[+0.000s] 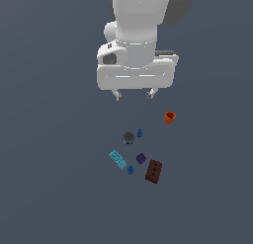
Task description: Pick up a designated object from a clutter of objects.
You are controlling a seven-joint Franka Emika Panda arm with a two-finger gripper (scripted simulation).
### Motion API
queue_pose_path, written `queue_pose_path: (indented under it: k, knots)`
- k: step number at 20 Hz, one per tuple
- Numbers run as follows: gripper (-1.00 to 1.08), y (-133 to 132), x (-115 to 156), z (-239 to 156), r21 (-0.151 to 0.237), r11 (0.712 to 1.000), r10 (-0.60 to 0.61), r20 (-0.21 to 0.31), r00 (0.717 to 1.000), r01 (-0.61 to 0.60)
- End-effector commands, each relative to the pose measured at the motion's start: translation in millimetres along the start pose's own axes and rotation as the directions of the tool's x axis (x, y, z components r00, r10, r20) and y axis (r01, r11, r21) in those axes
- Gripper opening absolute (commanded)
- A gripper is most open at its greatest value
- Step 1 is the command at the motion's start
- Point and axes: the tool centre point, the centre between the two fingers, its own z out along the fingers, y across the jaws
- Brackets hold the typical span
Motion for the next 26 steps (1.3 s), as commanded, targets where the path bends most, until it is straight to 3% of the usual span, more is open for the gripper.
queue_pose_path:
  k: [1, 15, 26]
  knots:
    - [1.00, 0, 0, 0, 0.000, 1.000, 0.000, 0.000, 1.000, 0.000]
    - [1.00, 3, 12, -8, -0.025, 1.000, 0.003, -0.035, 0.999, -0.004]
    - [1.00, -3, 33, 43, -0.032, 0.994, -0.105, -0.012, 0.994, 0.104]
